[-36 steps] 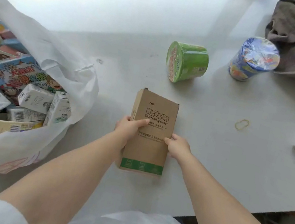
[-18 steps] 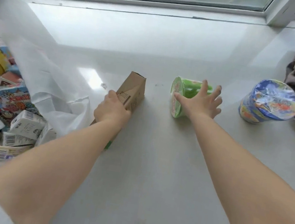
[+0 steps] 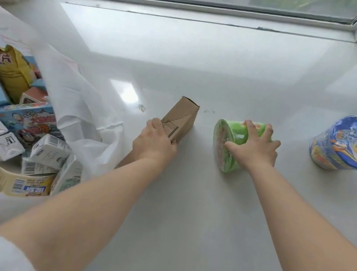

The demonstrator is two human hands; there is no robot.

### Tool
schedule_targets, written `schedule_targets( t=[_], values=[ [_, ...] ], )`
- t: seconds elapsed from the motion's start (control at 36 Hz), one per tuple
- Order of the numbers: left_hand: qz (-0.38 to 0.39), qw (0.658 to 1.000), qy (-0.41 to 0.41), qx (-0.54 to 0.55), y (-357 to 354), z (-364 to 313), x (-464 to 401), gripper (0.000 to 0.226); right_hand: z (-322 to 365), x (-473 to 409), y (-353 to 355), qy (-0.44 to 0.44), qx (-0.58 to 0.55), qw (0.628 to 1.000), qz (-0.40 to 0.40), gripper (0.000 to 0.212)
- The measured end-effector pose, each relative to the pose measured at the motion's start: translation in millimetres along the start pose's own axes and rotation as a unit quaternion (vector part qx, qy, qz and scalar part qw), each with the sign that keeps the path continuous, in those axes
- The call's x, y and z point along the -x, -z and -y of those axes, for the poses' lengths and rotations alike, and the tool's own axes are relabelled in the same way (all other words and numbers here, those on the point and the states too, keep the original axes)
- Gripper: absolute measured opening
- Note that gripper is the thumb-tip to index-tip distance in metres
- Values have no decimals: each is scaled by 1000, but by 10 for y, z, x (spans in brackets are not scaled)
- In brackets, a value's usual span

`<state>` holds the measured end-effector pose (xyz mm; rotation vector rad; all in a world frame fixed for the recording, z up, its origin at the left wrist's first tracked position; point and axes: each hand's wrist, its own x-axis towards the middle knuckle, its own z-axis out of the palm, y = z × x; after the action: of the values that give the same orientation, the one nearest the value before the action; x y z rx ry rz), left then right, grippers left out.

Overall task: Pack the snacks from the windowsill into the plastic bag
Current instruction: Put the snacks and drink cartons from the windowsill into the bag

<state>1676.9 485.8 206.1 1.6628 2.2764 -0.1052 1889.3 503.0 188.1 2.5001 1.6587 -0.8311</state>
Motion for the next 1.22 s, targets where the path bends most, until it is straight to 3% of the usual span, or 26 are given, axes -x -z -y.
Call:
schedule_targets(
  t=[0.11, 0.25, 0.33, 0.42, 0.47, 0.53, 0.64, 0.75, 0.83, 0.97, 1.06, 1.14, 1.22],
  values=[
    [38, 995, -84, -39, -124, -111, 414, 52, -29, 424, -131, 19, 28, 999, 25, 78],
    [73, 992, -106, -7, -113, 23, 728, 52, -123, 1004, -303, -36, -24, 999, 28, 77],
    [78, 989, -86, 96, 28, 218, 871, 44, -127, 1272, -331, -96, -151, 983, 47, 76],
    [31, 976, -89, 195, 282, 403, 1034, 45, -84, 1464, -312, -141, -309, 938, 70, 93],
    [-9, 956, -111, 270, 531, 549, 1129, 43, -99, 1475, -367, -134, -366, 919, 55, 95],
    [-51, 918, -131, 372, 808, 749, 1223, 44, -62, 1483, -384, -124, -420, 898, 54, 84],
    [-199, 837, -134, 491, 1257, 1327, 1350, 54, 440, 1913, -32, -94, -514, 849, 77, 26],
    [-255, 800, -130, 527, 1559, 1945, 1249, 53, 821, 2157, 25, -60, -547, 830, 95, 32],
    [-238, 811, -100, 526, 1687, 2339, 1096, 50, 1102, 2353, 2, -40, -560, 821, 102, 32],
    [-111, 847, -47, 518, 1636, 2890, 838, 47, 1498, 2630, 23, 9, -560, 820, 113, 16],
    [-93, 871, -31, 482, 1646, 3092, 731, 47, 1655, 2718, 37, 25, -565, 818, 102, 19],
    [-75, 873, -6, 481, 1727, 3270, 659, 41, 1791, 2777, 37, 25, -568, 818, 88, 19],
    [-43, 882, -23, 469, 1809, 3446, 584, 50, 1911, 2801, 32, 29, -575, 814, 75, 14]
  ],
)
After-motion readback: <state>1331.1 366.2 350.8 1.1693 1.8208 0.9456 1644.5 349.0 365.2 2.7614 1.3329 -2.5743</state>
